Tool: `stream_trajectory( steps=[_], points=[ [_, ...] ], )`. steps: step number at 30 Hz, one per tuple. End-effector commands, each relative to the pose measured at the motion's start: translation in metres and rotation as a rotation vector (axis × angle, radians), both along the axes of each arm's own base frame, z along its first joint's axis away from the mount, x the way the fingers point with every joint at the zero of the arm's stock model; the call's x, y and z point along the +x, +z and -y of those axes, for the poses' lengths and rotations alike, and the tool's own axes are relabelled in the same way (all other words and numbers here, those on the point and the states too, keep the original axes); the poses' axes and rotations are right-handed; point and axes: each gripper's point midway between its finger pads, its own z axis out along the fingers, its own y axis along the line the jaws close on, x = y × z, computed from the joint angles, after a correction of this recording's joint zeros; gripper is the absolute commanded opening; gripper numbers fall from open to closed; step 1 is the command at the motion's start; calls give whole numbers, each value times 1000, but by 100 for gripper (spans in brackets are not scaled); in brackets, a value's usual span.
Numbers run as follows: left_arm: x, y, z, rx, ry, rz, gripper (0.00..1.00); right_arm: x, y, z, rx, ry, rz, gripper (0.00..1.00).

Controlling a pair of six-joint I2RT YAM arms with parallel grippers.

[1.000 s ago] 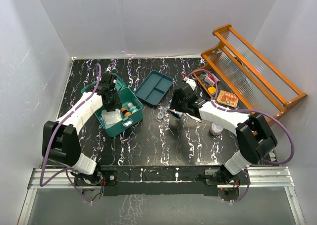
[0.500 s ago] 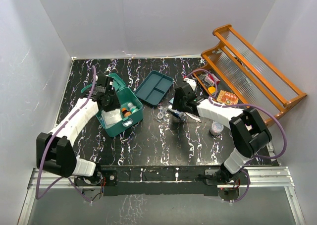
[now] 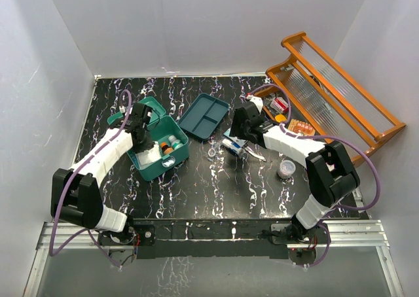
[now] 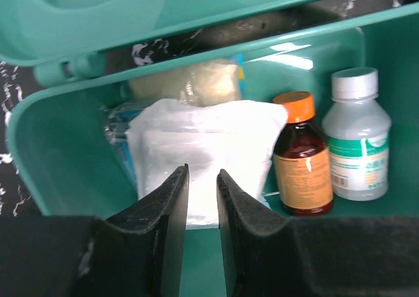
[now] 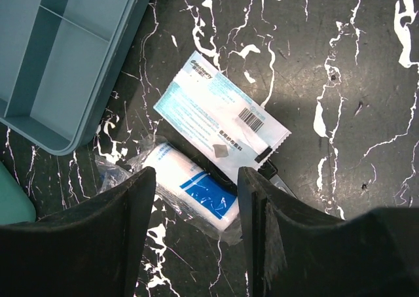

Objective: Organize the medicine kit

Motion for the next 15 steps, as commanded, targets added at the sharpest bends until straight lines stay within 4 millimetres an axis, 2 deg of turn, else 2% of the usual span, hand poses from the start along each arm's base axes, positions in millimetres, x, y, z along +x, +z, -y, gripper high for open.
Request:
stream_trajectory(
  steps=[1, 3, 8, 15],
  points=[
    [-16, 5, -24, 96, 93, -26, 23, 17, 26, -6, 16, 0, 68, 52],
    [-18, 5, -28, 117, 110, -39, 23, 18, 26, -5, 13, 3, 66, 51],
    [-23, -11, -29, 134, 101, -98, 23, 22, 24, -5, 9, 5, 58, 51],
    [-31, -7, -47, 235, 200, -142, 21, 23, 28, 0, 8, -2, 66, 51]
  ],
)
